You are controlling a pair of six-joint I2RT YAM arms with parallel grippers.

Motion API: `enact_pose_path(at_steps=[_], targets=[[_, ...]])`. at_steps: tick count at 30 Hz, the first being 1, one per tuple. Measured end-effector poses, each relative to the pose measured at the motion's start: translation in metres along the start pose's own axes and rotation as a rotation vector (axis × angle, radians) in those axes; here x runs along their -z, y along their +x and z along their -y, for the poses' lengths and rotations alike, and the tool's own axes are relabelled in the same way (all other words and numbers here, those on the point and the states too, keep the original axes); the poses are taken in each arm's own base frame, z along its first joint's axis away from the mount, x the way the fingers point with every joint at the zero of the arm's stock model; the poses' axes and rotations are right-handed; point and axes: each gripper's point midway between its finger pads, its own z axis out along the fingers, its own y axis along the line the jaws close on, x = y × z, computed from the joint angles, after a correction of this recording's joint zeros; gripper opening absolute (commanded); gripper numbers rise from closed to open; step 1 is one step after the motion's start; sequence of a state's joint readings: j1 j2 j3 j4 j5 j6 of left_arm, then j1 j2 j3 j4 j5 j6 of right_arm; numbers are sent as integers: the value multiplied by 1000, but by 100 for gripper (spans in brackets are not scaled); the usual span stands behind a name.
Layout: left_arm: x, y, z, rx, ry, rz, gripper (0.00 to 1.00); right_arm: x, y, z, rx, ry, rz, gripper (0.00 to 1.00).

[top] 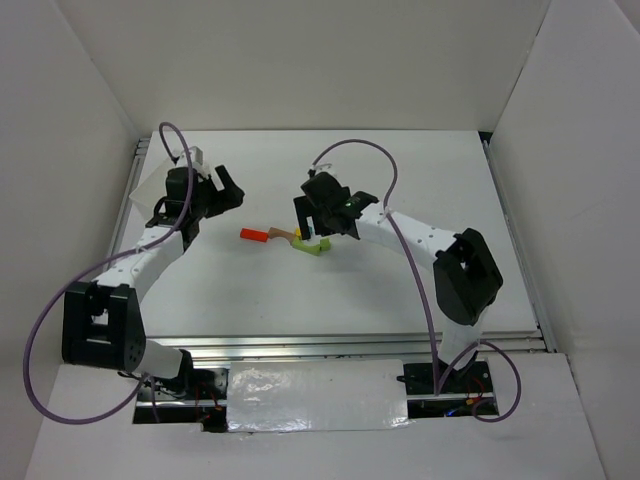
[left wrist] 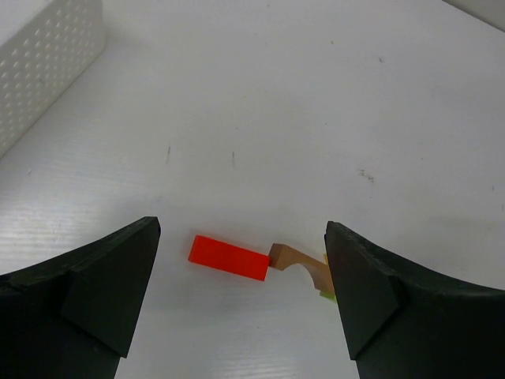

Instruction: Build the wood block tower

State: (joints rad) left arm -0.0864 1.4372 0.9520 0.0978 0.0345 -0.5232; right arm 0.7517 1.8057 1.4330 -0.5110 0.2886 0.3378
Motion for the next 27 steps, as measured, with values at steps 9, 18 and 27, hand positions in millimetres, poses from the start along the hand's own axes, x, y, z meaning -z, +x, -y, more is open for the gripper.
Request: enact_pose_path(at_steps=[9,18,27], targets=[[21,30,-32,105,-118,-62,99,-16,10,36,-169,90,-66,87],[41,34,-34,108,-102,-50,99,-29,27,34,-186,95,-121,83],[44,43,-34,64,-86,-68,99,-38,45,21,-92,66,-166,84]])
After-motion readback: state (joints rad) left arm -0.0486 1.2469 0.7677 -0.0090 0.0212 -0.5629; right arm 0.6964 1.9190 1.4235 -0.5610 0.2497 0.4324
